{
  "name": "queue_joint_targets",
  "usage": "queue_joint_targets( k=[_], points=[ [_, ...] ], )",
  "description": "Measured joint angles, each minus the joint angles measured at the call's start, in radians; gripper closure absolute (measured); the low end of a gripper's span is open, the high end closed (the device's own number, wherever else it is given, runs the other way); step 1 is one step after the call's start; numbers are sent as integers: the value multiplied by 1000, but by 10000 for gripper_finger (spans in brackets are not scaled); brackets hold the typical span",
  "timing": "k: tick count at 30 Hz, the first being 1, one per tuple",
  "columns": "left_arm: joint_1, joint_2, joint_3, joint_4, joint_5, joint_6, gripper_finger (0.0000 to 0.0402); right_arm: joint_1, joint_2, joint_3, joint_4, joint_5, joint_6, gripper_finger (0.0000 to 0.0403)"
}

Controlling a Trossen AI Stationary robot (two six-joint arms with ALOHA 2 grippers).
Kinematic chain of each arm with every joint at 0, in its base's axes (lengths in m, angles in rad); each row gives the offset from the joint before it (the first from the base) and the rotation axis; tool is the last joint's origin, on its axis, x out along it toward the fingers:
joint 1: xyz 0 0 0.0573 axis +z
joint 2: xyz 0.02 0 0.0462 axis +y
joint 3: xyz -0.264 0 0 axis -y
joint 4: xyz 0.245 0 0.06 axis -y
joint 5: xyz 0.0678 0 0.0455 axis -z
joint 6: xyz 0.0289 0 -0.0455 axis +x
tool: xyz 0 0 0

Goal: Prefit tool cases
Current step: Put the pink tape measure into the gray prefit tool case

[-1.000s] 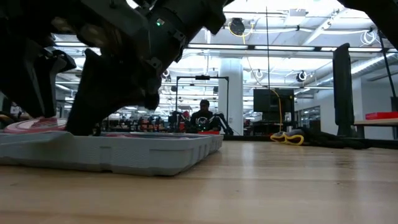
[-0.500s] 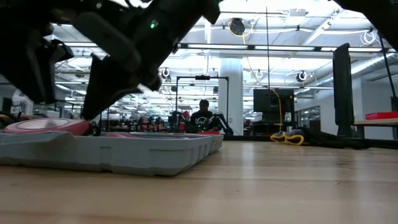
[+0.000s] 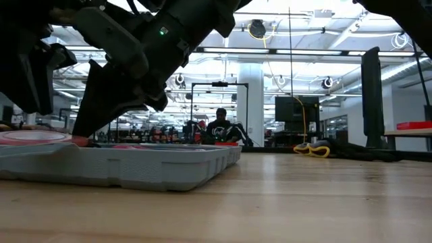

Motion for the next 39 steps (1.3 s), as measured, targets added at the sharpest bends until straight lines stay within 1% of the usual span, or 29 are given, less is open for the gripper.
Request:
queue_joint_targets(
  k=[7,14,18,22,29,33,36,39],
  points=[
    [-3,2,0,77,-3,-8,290,18,-24,0,3,72,-6,403],
    [-8,4,-22,178,-10,-20,290,30,-36,-2,-7,63,12,403],
    [-8,5,-32,177,-9,-33,290,36,-25,-2,5,67,23,403],
    [-8,4,-47,187,38,-64,290,36,-20,-2,31,68,17,403],
    [-6,5,-88,249,39,-79,290,37,-19,-2,25,64,17,403],
    [-6,5,-106,273,42,-80,290,37,-8,-2,41,28,24,403],
    [-6,6,-139,319,56,-87,290,28,21,-2,77,-49,50,403],
    [-6,4,-175,370,71,-126,290,15,36,0,97,-103,88,403]
  ],
)
